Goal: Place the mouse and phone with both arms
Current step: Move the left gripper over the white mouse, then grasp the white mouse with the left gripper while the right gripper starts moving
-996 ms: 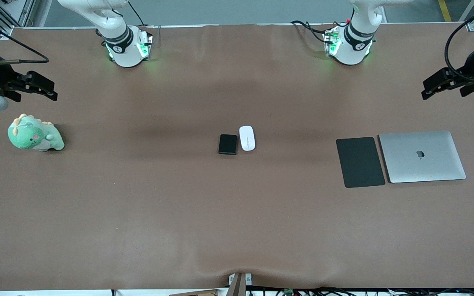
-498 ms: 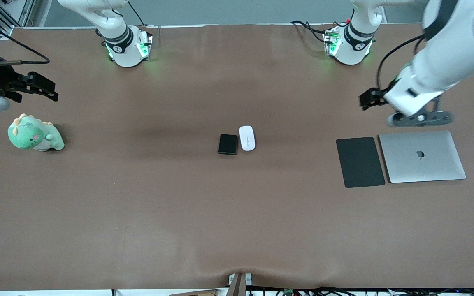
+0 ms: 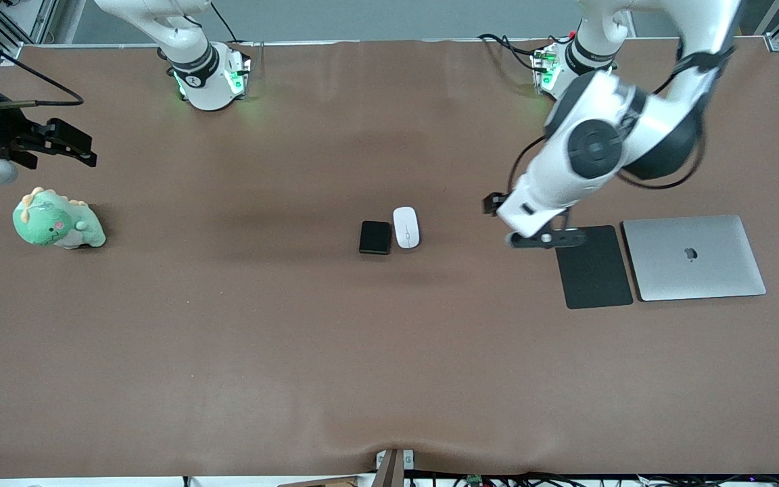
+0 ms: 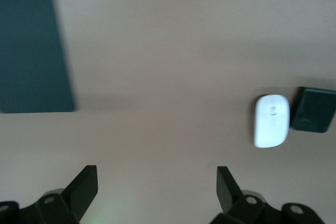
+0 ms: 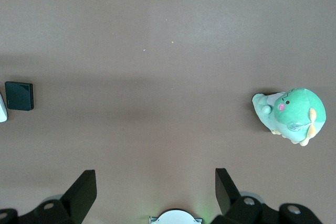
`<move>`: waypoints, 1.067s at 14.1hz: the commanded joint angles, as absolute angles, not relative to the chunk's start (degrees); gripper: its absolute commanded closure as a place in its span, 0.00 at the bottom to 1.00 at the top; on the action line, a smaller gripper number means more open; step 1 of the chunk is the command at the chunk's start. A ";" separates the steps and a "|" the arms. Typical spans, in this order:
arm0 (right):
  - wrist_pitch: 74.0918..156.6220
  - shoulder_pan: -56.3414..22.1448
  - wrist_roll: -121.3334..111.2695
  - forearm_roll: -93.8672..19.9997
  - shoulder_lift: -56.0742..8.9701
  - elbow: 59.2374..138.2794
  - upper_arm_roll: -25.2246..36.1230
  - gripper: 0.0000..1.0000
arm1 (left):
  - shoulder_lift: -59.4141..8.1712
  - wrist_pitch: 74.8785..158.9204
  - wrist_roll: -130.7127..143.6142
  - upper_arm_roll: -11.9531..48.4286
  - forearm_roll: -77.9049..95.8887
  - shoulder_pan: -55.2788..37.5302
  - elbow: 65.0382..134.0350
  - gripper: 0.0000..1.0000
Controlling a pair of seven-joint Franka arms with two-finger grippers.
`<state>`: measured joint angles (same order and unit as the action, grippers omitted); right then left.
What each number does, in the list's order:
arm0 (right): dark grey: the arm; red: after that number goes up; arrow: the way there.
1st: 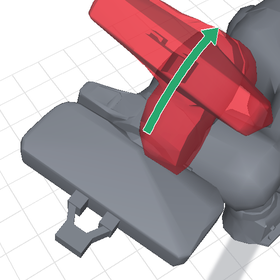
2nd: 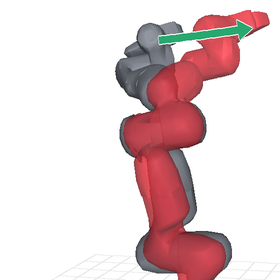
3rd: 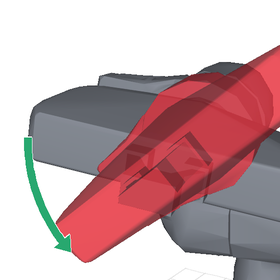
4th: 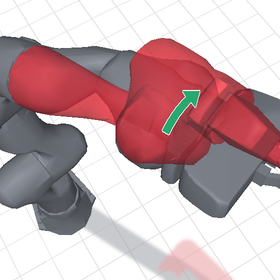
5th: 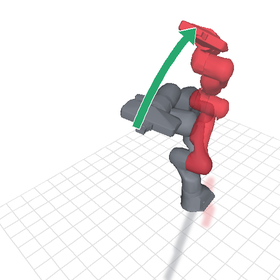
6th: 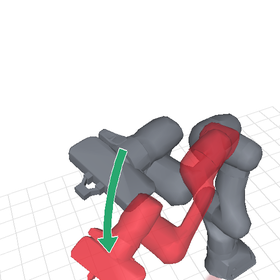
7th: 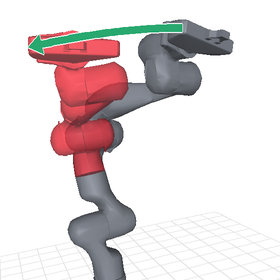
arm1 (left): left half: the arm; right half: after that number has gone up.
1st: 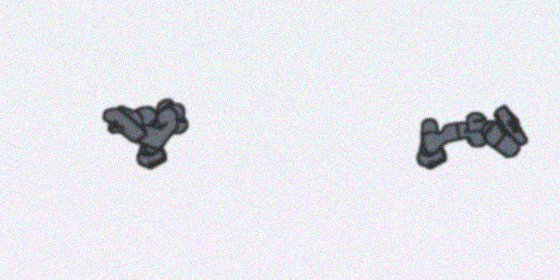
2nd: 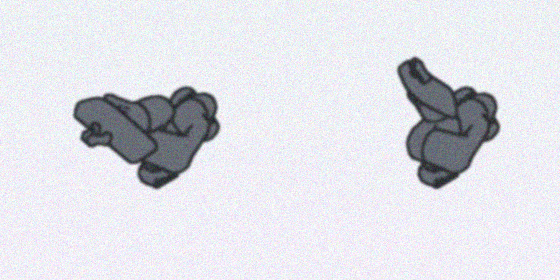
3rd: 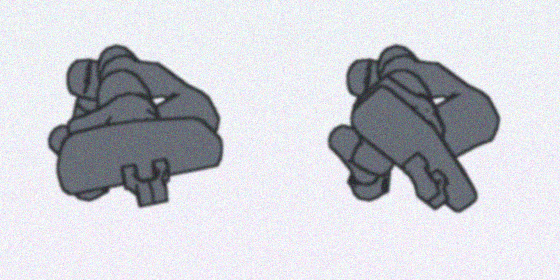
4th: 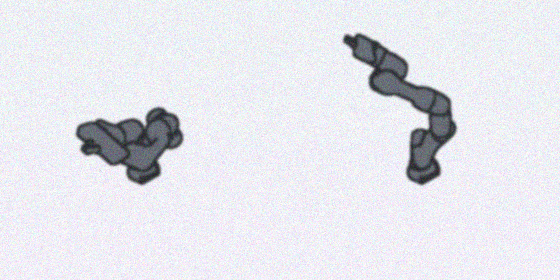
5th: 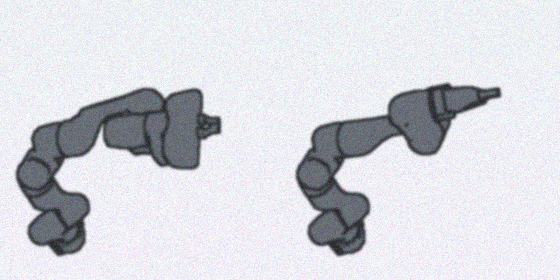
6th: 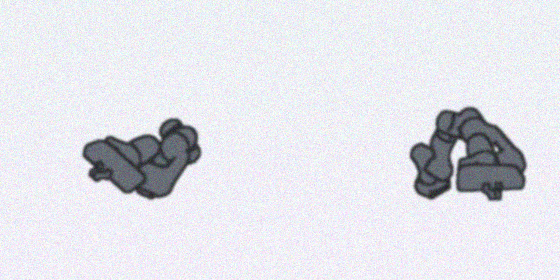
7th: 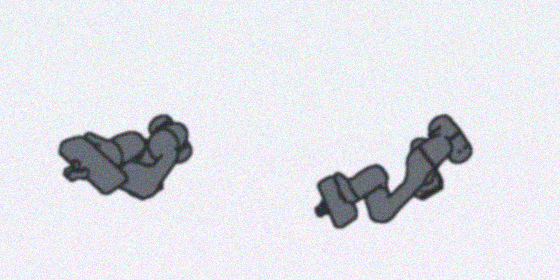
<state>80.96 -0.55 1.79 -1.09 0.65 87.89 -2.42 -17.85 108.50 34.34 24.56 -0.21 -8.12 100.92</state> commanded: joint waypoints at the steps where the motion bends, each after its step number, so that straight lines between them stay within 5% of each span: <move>1: 81.21 -1.32 2.64 -1.85 0.79 88.07 -2.02 0.00 | -24.15 115.81 40.68 24.52 -0.61 -12.03 99.76 0.00; 5: 81.21 -1.32 2.64 -1.85 0.70 88.07 -2.02 0.00 | -33.03 126.19 51.02 24.35 -9.72 -18.53 98.27 0.00; 9: 81.21 -1.41 2.64 -1.93 0.62 88.07 -2.02 0.00 | -41.73 126.65 65.54 24.00 -16.52 -24.42 91.33 0.00; 15: 81.21 -3.16 3.51 -1.93 0.26 88.07 -2.11 0.00 | -45.26 130.34 69.61 23.55 -18.36 -26.10 90.52 0.00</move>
